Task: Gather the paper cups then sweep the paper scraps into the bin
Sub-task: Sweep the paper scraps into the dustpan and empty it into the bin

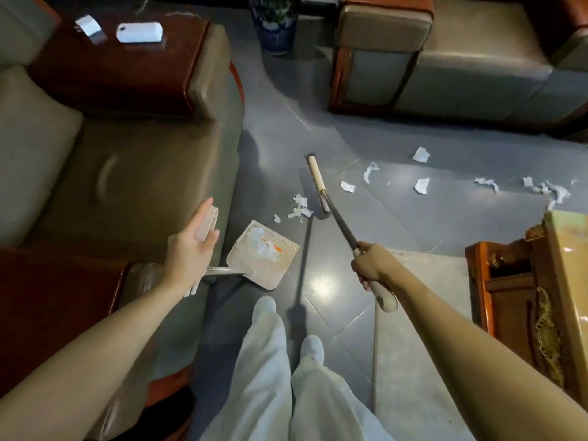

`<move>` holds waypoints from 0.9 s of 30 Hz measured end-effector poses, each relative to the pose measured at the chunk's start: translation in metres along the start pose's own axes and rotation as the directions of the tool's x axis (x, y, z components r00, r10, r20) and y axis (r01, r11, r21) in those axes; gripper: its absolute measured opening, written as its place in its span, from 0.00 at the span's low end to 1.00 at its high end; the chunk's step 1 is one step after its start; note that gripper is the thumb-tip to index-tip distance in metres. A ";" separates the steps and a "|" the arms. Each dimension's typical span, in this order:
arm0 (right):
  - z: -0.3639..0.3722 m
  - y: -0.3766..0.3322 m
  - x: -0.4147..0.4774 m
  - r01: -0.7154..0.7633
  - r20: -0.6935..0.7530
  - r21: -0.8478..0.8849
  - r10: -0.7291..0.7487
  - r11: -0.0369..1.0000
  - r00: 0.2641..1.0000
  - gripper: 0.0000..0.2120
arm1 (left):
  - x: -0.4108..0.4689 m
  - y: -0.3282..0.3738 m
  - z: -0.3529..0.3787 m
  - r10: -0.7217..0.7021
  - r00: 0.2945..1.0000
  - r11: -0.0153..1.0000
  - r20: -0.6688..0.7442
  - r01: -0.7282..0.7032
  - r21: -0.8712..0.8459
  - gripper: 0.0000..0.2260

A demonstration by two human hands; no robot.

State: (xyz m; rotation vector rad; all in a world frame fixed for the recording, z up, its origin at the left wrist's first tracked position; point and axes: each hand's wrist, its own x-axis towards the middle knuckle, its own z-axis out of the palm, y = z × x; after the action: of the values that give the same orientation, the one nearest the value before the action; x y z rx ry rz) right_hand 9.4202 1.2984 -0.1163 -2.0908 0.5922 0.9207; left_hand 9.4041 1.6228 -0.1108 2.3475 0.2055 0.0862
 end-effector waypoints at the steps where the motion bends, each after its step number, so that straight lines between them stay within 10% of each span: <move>1: -0.002 -0.007 0.012 -0.031 0.018 0.013 0.031 0.999 0.999 0.21 | 0.015 -0.002 0.000 0.003 1.000 1.000 0.021 -0.003 0.009 0.26; 10: -0.014 -0.038 0.077 -0.359 0.323 0.201 0.285 0.911 0.903 0.19 | 0.135 -0.017 -0.006 -0.042 0.984 0.999 0.171 0.036 0.038 0.25; 27: -0.048 -0.100 0.025 -0.265 0.422 -0.047 0.260 0.963 0.869 0.27 | 0.243 0.019 0.017 0.107 0.929 0.991 0.354 -0.128 0.036 0.23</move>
State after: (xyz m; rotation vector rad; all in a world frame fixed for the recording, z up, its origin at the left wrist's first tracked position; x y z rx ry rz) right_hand 9.5213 1.3184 -0.0682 -1.7393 0.6529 1.4769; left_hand 9.6482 1.6399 -0.1095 2.3851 -0.1116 -0.2856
